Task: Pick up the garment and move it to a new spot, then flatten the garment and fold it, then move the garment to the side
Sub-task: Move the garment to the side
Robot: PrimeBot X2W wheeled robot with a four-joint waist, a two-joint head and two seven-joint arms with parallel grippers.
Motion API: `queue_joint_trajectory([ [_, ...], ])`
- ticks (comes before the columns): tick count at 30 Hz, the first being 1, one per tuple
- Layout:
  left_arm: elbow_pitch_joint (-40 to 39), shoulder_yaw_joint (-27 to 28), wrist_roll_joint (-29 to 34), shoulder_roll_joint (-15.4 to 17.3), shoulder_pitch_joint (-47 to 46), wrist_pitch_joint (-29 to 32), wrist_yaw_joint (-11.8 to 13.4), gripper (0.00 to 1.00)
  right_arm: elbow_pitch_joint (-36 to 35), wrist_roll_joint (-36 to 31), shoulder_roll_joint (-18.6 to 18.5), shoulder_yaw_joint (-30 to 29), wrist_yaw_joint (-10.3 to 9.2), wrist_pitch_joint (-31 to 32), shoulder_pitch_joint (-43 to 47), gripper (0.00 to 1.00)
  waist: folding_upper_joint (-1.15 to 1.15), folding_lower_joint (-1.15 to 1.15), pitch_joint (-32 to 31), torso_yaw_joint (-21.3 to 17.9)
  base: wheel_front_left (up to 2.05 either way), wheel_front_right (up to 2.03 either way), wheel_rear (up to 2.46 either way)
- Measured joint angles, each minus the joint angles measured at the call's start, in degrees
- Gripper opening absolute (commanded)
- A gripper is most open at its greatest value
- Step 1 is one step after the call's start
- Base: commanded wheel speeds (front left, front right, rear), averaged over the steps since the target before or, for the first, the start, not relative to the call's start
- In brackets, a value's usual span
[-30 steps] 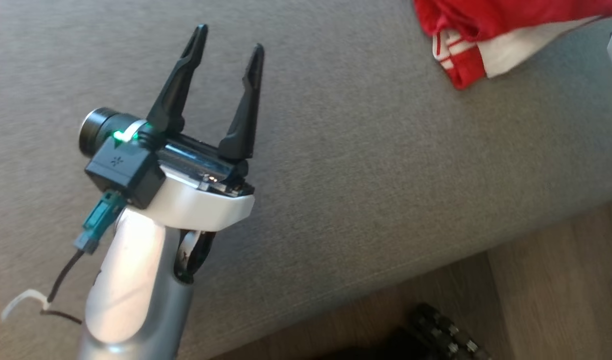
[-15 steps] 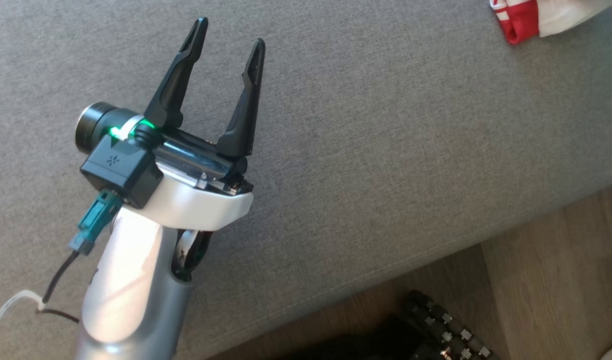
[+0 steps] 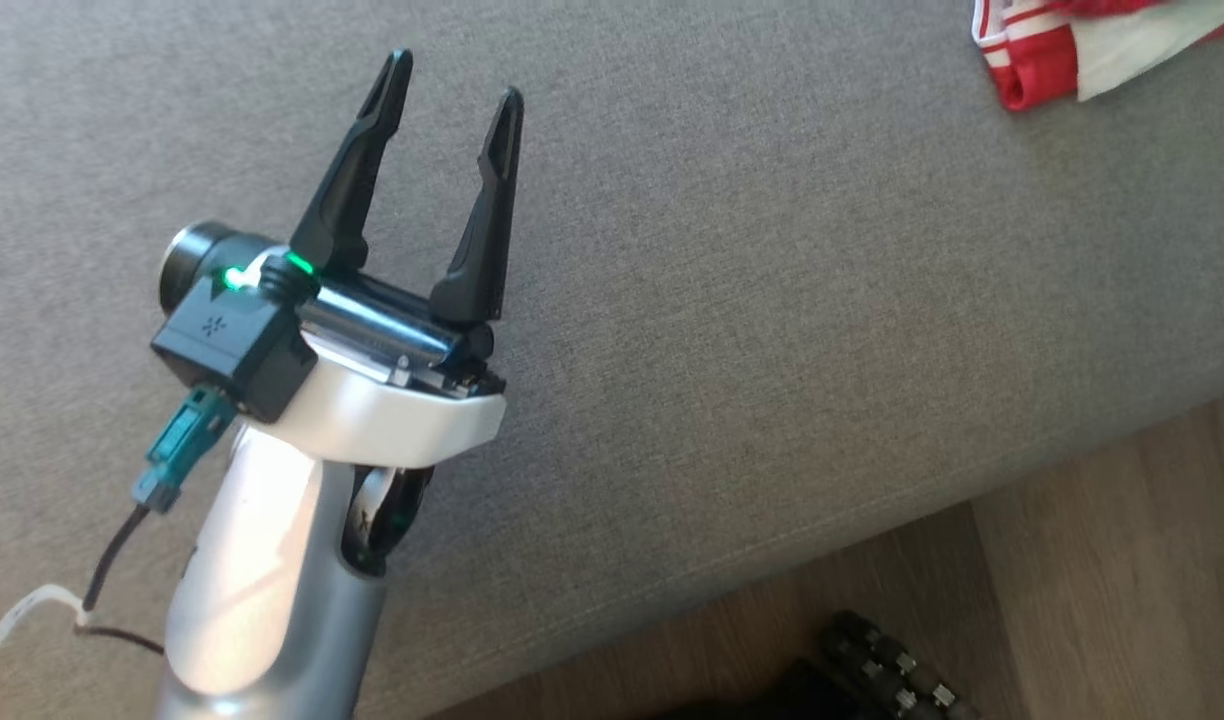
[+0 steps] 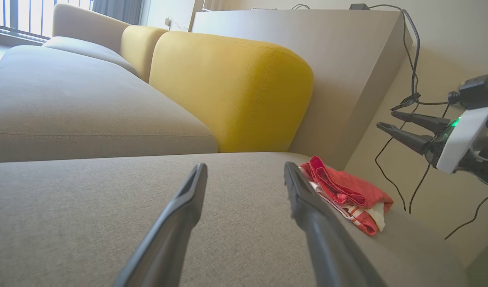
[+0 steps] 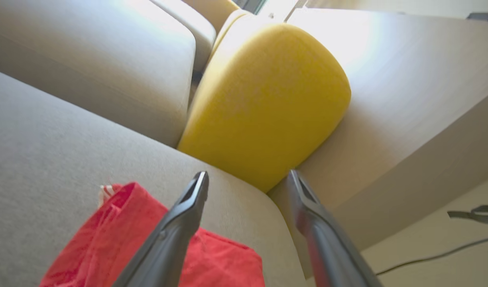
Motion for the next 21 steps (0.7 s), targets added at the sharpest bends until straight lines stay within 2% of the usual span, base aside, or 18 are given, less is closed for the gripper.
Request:
queue_joint_trajectory([
  [8, 0.0, 0.4, -3.7, 0.0, 2.0, 0.0, 2.1, 1.00, -7.0, 4.4, 2.0, 4.4, 0.00, 0.6, 1.8, 1.00, 0.00, 0.00, -5.4, 2.8, 0.00, 0.00, 0.00],
  [14, 0.2, 1.3, -5.3, 0.0, 5.5, 0.0, 4.5, 1.00, -10.7, 8.3, 5.2, 6.6, 0.00, 0.5, 10.5, 1.00, 0.00, 0.00, -11.0, 6.3, 0.00, 0.00, 0.00],
  [21, 0.6, 3.2, -6.0, -0.1, 11.0, 0.0, 6.6, 1.00, -12.9, 10.0, 10.2, 5.1, 0.00, 0.5, 21.0, 1.00, 0.00, 0.00, -17.5, 11.5, 0.00, 0.00, 0.00],
])
